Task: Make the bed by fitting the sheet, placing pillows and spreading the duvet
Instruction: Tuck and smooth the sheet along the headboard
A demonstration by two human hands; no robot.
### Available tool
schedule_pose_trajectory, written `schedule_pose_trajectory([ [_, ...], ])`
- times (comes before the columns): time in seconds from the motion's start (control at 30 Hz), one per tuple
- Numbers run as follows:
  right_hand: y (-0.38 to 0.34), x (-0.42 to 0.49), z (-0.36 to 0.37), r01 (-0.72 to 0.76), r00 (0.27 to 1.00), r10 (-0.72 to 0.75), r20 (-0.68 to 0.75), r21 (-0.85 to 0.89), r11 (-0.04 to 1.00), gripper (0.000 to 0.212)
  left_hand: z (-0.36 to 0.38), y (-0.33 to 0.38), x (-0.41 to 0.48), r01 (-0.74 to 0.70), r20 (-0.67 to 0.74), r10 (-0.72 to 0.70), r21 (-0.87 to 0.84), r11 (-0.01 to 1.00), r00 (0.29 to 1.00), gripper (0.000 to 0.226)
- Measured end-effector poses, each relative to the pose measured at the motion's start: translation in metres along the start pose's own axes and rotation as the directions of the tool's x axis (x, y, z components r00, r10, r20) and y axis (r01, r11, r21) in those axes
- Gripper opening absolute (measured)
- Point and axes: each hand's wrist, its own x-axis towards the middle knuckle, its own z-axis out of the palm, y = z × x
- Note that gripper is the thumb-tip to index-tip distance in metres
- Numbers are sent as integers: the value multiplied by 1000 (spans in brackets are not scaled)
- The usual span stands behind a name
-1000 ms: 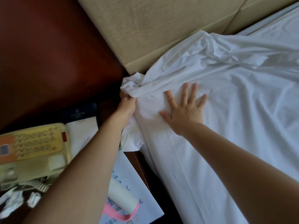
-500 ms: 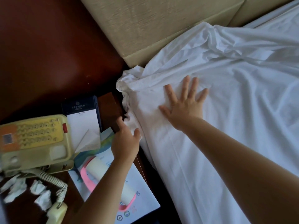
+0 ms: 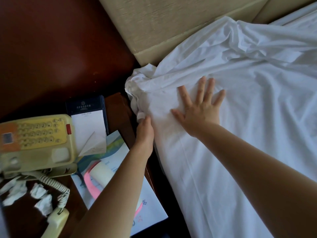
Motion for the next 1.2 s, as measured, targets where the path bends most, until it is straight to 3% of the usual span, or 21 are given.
schedule_pose_trajectory([
  [0.07, 2, 1, 1, 6, 1000, -6, -15, 0, 1000, 73, 13, 4, 11, 75, 48, -69, -153, 985, 996, 73],
  [0.2, 2, 1, 4, 17, 999, -18, -46, -18, 1000, 73, 14, 6, 51, 77, 50, -68, -195, 978, 996, 90],
  [0.33, 3, 2, 6, 14, 998, -16, -53, -27, 1000, 73, 10, 1, 84, 89, -40, -100, -216, 972, 994, 104],
  [0.37, 2, 2, 6, 12, 999, -14, -44, -28, 1000, 73, 10, 6, 76, 92, -80, -108, -181, 979, 991, 101],
  [0.43, 2, 0, 4, 15, 1000, -15, -18, -25, 1000, 73, 14, 20, 36, 18, -130, -20, -20, 1000, 991, 74],
  [0.5, 7, 0, 2, 47, 999, -47, -24, 17, 999, 72, 16, 23, -3, -204, -139, 232, 190, 960, 963, 49],
  [0.57, 22, -2, 0, 117, 988, -102, -118, 122, 986, 70, 12, 21, -36, -540, -105, 592, 309, 783, 799, 38],
  [0.63, 44, -4, -3, 209, 966, -157, -205, 266, 941, 67, 5, 22, -45, -749, 5, 809, 380, 543, 588, 36],
  [0.7, 66, -7, -9, 263, 949, -170, -267, 362, 894, 60, 4, 31, -38, -819, 191, 862, 458, 345, 469, 40],
  [0.77, 80, -7, -20, 302, 922, -159, -353, 398, 866, 54, 10, 43, -31, -844, 387, 834, 511, 162, 394, 46],
  [0.9, 88, 9, -47, 346, 868, -119, -482, 414, 842, 49, 25, 74, -16, -819, 546, 724, 572, 46, 422, 68],
  [0.97, 83, 21, -57, 390, 845, -177, -505, 356, 849, 45, 35, 88, -10, -803, 555, 696, 593, 54, 457, 73],
  [1.07, 72, 39, -58, 461, 839, -336, -427, 231, 857, 45, 50, 100, -4, -700, 514, 611, 708, 93, 602, 70],
  [1.2, 64, 65, -52, 417, 889, -382, -251, 104, 903, 51, 60, 105, 1, -617, 512, 574, 787, -14, 639, 62],
])
